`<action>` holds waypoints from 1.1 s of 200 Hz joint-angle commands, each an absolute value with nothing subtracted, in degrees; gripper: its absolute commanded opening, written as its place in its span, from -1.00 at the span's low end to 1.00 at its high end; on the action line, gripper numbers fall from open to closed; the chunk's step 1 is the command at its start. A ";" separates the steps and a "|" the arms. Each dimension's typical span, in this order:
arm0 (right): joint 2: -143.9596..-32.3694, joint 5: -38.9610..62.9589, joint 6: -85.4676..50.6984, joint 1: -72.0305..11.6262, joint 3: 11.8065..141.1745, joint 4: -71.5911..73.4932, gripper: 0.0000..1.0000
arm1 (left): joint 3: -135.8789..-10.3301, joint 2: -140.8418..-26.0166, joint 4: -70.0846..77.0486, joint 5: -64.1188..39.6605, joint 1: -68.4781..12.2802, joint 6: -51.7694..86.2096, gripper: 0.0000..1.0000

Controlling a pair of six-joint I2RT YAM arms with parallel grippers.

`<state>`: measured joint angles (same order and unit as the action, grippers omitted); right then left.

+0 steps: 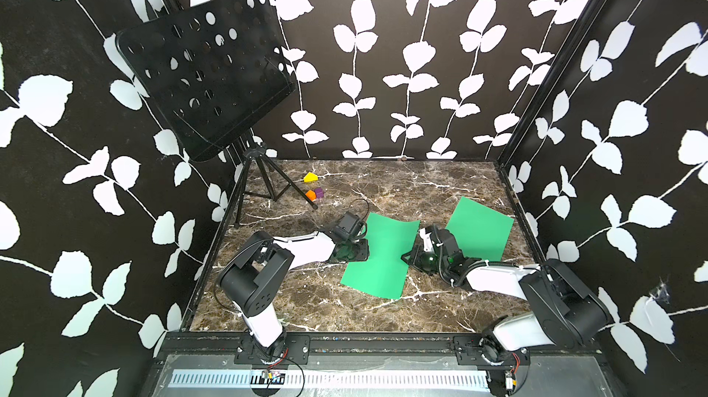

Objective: Fold the rectangular paper in half along the long edge
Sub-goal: Fold the paper at the center of the board.

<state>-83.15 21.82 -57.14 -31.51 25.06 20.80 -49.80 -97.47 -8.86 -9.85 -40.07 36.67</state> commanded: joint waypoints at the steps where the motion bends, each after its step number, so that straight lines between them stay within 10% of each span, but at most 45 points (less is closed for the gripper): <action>1: -84.01 20.21 -55.52 -31.84 26.37 18.62 -1.00 | -47.13 -100.90 -16.41 -6.70 -39.81 36.60 -0.22; 106: -88.39 30.38 -34.89 -27.09 34.80 3.73 -1.00 | -52.05 -85.91 -26.10 -3.65 -39.81 33.67 0.61; 198: -94.56 36.43 -30.18 -24.62 40.84 2.12 -1.00 | -49.77 -96.33 -21.73 -5.93 -39.81 34.76 -0.25; 220: -94.29 36.47 -30.75 -24.08 41.25 2.60 -0.64 | -49.02 -97.41 -21.58 -5.74 -39.81 35.06 -0.43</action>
<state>-94.41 35.20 -31.83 -24.73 40.03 2.66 -50.57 -94.56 -19.57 -6.31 -39.97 34.96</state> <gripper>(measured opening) 0.129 0.315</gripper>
